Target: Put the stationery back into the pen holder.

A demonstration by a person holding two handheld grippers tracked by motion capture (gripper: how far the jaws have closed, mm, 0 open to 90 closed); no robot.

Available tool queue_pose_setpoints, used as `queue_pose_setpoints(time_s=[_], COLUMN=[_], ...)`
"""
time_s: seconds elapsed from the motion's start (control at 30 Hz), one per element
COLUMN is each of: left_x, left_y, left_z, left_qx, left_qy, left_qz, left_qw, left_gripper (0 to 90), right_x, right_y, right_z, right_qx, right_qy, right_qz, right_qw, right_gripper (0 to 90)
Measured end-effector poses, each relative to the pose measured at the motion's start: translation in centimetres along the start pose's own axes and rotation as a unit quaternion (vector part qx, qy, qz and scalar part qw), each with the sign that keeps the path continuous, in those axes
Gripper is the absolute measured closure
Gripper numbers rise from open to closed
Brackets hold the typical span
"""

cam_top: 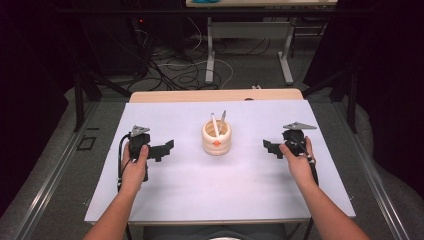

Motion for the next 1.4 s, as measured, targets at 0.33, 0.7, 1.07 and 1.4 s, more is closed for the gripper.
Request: queue_pose_setpoints(time_s=[0.33,0.7,1.07,1.4], left_x=[0.1,0.1,0.3,0.3], left_y=[0.2,0.5,0.8,0.9], left_z=[0.0,-0.1,-0.1,0.0], left_qx=[-0.003,-0.007,-0.01,-0.012], left_qy=[-0.002,0.003,0.002,-0.003], left_qz=[-0.003,0.0,-0.004,-0.007], left_qw=[1.0,1.0,0.9999,0.9999], left_gripper=[1.3,1.3,1.3,1.3], right_x=[1.0,1.8,2.3,2.4], right_y=[-1.4,-2.2,-2.4,-2.4], right_z=[-0.3,-0.5,-0.2,-0.2], right_qx=[0.022,0.033,0.042,0.042], right_qy=[-0.004,-0.005,0.004,0.005], right_qz=[0.021,0.027,0.024,0.026], right_qw=[0.9995,0.9991,0.9988,0.9988], right_gripper=[8.7,8.5,8.5,8.5])
Point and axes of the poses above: each handheld gripper's, and its own axes: z roughly forward along the jaws, x roughly out of its underside, y roughly to its left, the point moved 3 cm from there along z, roughly forward along the jaws, and after that the axes turned 5 degrees about x, right-handed, at the moved point
